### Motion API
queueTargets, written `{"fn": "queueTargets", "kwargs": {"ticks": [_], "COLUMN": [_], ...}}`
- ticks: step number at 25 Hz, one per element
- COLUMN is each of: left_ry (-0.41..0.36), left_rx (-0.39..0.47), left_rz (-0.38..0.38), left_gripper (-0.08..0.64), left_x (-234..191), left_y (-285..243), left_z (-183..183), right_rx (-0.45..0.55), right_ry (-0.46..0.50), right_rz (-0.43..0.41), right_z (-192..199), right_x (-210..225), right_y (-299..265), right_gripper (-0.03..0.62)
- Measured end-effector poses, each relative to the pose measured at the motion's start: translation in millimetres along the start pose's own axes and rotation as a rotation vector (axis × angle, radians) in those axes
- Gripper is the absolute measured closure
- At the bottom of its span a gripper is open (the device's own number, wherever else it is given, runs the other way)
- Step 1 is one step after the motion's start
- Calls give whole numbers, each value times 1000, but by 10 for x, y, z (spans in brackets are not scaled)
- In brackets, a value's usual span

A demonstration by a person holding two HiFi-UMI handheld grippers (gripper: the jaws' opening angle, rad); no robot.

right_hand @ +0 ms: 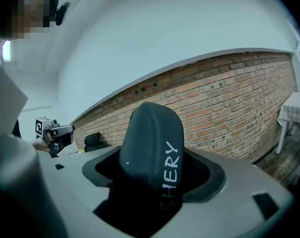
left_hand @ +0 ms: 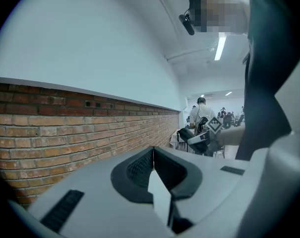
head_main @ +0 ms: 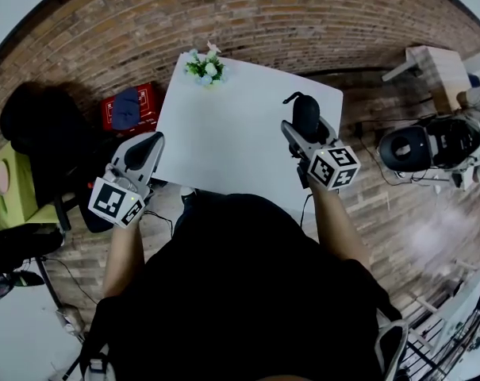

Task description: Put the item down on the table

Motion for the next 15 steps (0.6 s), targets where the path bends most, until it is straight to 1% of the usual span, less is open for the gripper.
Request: {"fn": "queueTargets", "kwargs": {"ticks": [15], "left_ry": [-10], "left_rx": [30], "left_rz": [55], "left_gripper": [548], "left_x": [-327], "left_y": [284], "left_z": [-51], "right_rx": [16], "right_ry": [4], "right_rz": [74], "right_z": [60], "right_x": [-422], "right_y": [54], "right_gripper": [221]}}
Point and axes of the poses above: the fingertips, and each gripper's own axes: y backward along the fingers, x to its right, z out of its underside, the point moved 9 cm from there along y, backward along the fingers, and after that the axes turned 7 degrees about x, right-handed, at the moved point
